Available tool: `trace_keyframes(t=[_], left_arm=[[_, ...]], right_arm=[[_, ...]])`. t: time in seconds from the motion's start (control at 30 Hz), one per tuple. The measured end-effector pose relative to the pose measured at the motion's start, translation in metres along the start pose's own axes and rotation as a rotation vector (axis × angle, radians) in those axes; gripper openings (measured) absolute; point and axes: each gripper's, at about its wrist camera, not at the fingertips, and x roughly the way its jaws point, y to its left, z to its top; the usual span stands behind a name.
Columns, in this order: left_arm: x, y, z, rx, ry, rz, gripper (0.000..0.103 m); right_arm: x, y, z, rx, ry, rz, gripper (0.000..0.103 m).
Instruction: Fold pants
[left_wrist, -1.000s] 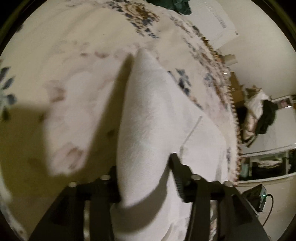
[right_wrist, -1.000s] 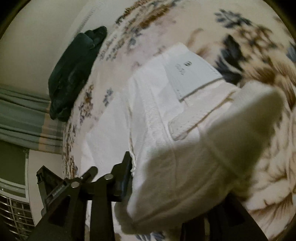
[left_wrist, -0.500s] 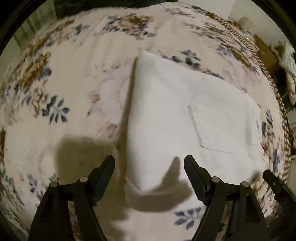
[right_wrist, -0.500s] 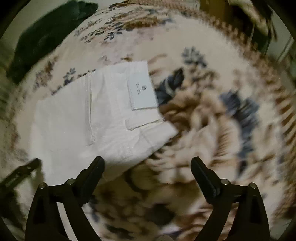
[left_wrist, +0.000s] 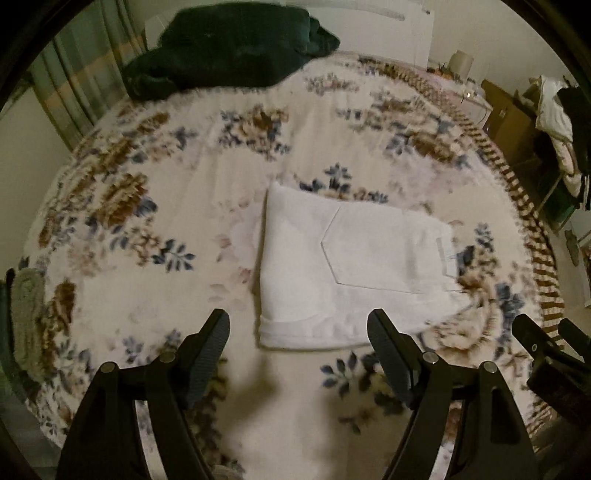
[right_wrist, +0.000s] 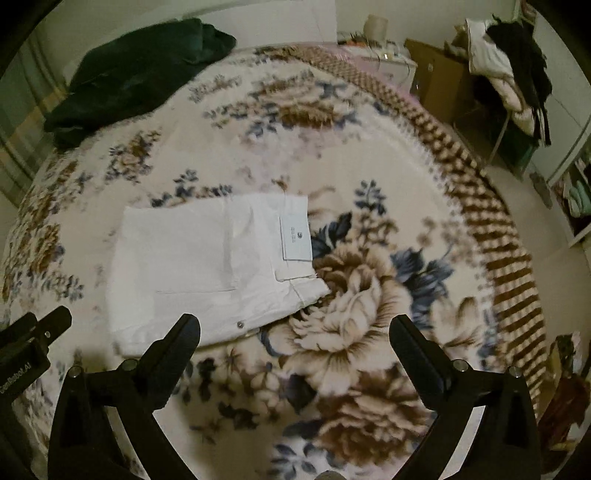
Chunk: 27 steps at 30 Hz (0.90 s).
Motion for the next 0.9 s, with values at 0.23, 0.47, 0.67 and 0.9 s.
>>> trace_keyframes(t=[0.23,0.47,0.67,0.9], left_arm=[[-0.105,-0.01,-0.013,-0.027,-0.071,-0.007,0.076],[-0.22,-0.023,-0.038,-0.036,-0.163,-0.006,0.076],[-0.309,-0.031,-0.069,-0.053,-0.238,0.004,0.076],[-0.39,-0.036,-0.098,-0.081,-0.311,0.015,0.076]], right_arm=[[-0.117,-0.014,-0.012,-0.054,-0.078,0.001,0.103],[-0.248,-0.037,-0.031,-0.087,-0.183,0.025,0.103],[-0.364,-0.063,-0.05,-0.094,-0.268,0.064,0.103],[-0.473,-0.083,-0.079,-0.12,-0.334,0.068,0.103]])
